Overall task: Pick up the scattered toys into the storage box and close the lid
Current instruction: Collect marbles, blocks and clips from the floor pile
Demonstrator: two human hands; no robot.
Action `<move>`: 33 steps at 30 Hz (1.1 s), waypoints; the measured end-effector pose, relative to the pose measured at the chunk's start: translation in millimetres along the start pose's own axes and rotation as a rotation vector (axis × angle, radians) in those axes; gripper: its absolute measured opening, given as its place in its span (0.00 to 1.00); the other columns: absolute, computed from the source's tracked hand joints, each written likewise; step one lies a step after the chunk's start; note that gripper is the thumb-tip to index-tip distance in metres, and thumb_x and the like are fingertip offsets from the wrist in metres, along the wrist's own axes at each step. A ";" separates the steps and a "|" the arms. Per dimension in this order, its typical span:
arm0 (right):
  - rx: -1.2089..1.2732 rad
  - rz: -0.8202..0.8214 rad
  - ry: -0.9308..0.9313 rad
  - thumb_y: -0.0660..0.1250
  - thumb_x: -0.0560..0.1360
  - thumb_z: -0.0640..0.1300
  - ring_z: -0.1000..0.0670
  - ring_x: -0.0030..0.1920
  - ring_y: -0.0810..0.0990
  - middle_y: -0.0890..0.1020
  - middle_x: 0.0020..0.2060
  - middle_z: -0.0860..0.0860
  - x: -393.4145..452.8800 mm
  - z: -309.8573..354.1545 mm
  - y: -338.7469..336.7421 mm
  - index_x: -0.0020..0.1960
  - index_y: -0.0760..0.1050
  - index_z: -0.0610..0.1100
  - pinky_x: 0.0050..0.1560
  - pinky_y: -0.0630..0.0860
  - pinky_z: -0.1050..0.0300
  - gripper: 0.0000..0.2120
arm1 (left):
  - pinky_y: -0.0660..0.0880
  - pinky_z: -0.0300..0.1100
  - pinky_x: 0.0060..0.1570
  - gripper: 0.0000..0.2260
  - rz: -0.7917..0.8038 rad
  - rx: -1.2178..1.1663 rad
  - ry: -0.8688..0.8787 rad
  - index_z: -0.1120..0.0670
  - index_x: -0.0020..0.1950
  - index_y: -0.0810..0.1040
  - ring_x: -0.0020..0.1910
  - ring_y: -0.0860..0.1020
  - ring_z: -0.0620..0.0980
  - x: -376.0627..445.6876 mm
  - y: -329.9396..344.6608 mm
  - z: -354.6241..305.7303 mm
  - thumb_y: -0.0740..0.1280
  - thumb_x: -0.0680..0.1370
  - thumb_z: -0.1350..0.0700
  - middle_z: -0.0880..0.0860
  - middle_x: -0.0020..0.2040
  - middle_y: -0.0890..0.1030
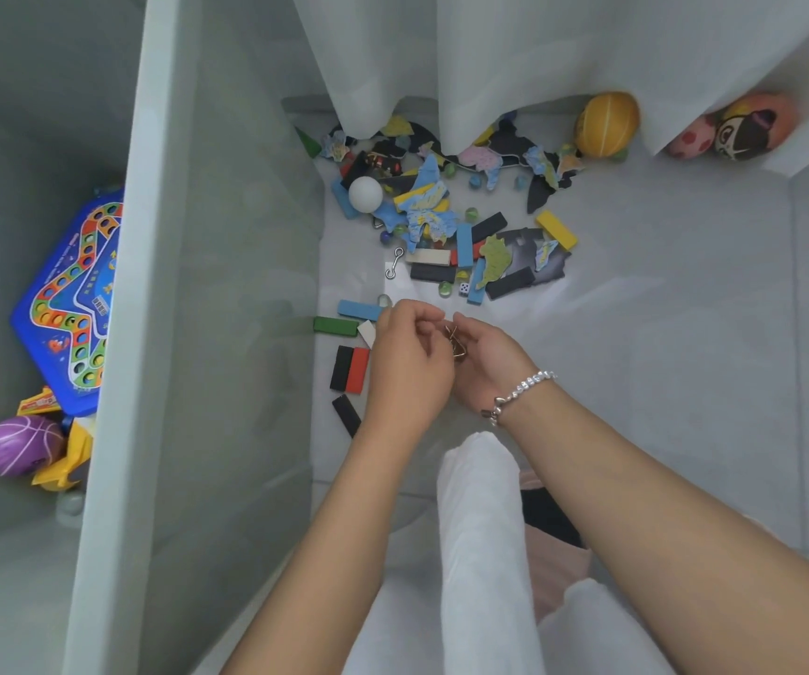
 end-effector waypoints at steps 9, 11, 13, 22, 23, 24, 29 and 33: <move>-0.032 -0.064 -0.043 0.55 0.81 0.46 0.50 0.35 0.74 0.75 0.34 0.46 0.5 3.0 0.2 0.40 0.75 0.39 0.36 0.75 0.59 0.17 | 0.68 0.24 0.42 0.09 -0.063 0.031 0.101 0.48 0.48 0.78 0.44 0.76 0.38 -9.3 -6.0 9.7 0.67 0.74 0.62 0.48 0.49 0.79; -0.175 -0.086 -0.100 0.57 0.80 0.46 0.53 0.31 0.73 0.74 0.33 0.47 -1.2 4.9 -2.0 0.41 0.76 0.39 0.29 0.71 0.63 0.16 | 0.69 0.25 0.40 0.06 -0.093 -0.025 0.003 0.48 0.47 0.77 0.42 0.76 0.37 -7.1 -7.1 16.7 0.68 0.74 0.60 0.49 0.49 0.80; -0.309 -0.096 -0.129 0.58 0.80 0.45 0.54 0.30 0.71 0.73 0.32 0.49 -2.6 5.3 -4.7 0.41 0.75 0.40 0.25 0.67 0.66 0.13 | 0.69 0.23 0.38 0.05 -0.133 -0.089 -0.097 0.51 0.49 0.78 0.40 0.75 0.37 -4.3 -6.7 27.0 0.68 0.75 0.59 0.49 0.49 0.80; -0.660 -0.233 -0.222 0.62 0.78 0.45 0.54 0.29 0.68 0.73 0.32 0.49 -6.3 2.7 -16.3 0.38 0.76 0.42 0.21 0.64 0.68 0.13 | 0.71 0.37 0.53 0.15 -0.327 0.040 -0.162 0.56 0.61 0.76 0.55 0.74 0.50 3.1 -6.1 72.4 0.69 0.75 0.56 0.49 0.55 0.69; -0.710 -0.239 -0.241 0.62 0.78 0.46 0.54 0.28 0.68 0.73 0.31 0.50 -7.2 2.4 -16.5 0.37 0.77 0.43 0.21 0.65 0.68 0.13 | 0.71 0.39 0.53 0.17 -0.318 0.082 -0.151 0.55 0.62 0.75 0.56 0.73 0.50 6.9 -5.8 74.2 0.70 0.75 0.54 0.50 0.57 0.70; -0.749 -0.241 -0.259 0.62 0.78 0.46 0.55 0.28 0.68 0.73 0.31 0.50 -7.9 2.0 -16.5 0.37 0.77 0.43 0.22 0.65 0.68 0.13 | 0.71 0.41 0.53 0.18 -0.312 0.120 -0.147 0.55 0.63 0.74 0.58 0.73 0.51 10.7 -5.5 75.6 0.70 0.74 0.53 0.51 0.58 0.71; -0.780 -0.239 -0.282 0.63 0.77 0.47 0.55 0.28 0.69 0.73 0.30 0.50 -8.6 -0.3 -16.0 0.37 0.77 0.43 0.24 0.66 0.67 0.13 | 0.67 0.41 0.54 0.20 -0.257 0.278 -0.101 0.53 0.67 0.72 0.62 0.69 0.53 20.7 -0.8 71.6 0.68 0.75 0.57 0.52 0.60 0.74; -0.757 -0.222 -0.286 0.65 0.76 0.48 0.55 0.29 0.69 0.74 0.31 0.50 -7.0 -1.4 -15.6 0.37 0.77 0.43 0.24 0.67 0.67 0.12 | 0.66 0.38 0.49 0.19 -0.342 0.186 -0.055 0.54 0.64 0.74 0.55 0.71 0.53 14.7 -1.6 68.0 0.67 0.74 0.62 0.53 0.50 0.79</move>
Point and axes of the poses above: each hand's wrist, its own x-axis towards the middle knuckle, its own y-axis out of the palm, z = x × y, the point moved 2 cm from there along x, towards the middle knuckle
